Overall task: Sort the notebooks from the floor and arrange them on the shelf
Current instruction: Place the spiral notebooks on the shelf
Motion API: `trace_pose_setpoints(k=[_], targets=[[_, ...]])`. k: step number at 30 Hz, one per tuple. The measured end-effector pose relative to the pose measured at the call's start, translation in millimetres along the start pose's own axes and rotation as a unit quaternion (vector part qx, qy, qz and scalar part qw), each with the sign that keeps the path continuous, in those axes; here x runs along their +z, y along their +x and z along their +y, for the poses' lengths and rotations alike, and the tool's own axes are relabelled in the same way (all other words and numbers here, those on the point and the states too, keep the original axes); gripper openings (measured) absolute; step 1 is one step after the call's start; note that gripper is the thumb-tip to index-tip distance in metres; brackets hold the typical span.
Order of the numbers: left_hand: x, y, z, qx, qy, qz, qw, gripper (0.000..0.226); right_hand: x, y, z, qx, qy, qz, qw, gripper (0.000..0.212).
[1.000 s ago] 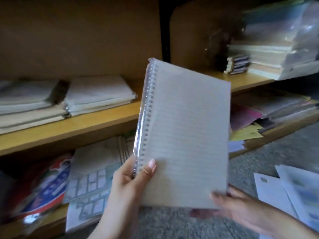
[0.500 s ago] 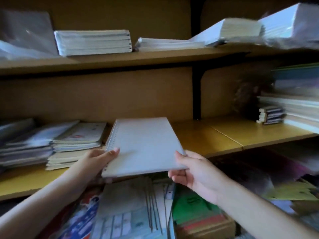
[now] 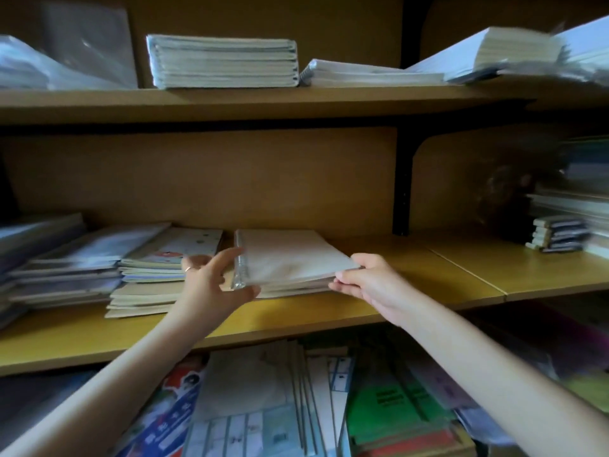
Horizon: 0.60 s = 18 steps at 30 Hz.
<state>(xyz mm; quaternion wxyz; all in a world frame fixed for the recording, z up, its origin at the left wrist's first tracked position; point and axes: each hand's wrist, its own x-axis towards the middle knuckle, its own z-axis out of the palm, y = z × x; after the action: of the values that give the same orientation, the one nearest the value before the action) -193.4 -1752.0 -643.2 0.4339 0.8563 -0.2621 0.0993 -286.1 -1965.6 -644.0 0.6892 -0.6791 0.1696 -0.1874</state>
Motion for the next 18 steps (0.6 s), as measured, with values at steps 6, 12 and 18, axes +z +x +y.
trace_pose_setpoints(k=[6, 12, 18], targets=[[22.0, 13.2, -13.7, 0.16, 0.221, 0.009, 0.962, 0.045, 1.1, 4.7, 19.2, -0.092, -0.208, 0.086, 0.97, 0.059], [34.0, 20.4, -8.8, 0.115, 0.214, -0.026, 0.97, 0.047, -2.0, 15.2, 29.8, -0.109, -0.2, 0.114, 0.967, 0.057], [44.7, 28.0, -17.6, 0.129, 0.189, 0.03, 0.973, 0.042, -7.4, 31.6, 34.2, -0.123, -0.229, 0.115, 0.959, 0.056]])
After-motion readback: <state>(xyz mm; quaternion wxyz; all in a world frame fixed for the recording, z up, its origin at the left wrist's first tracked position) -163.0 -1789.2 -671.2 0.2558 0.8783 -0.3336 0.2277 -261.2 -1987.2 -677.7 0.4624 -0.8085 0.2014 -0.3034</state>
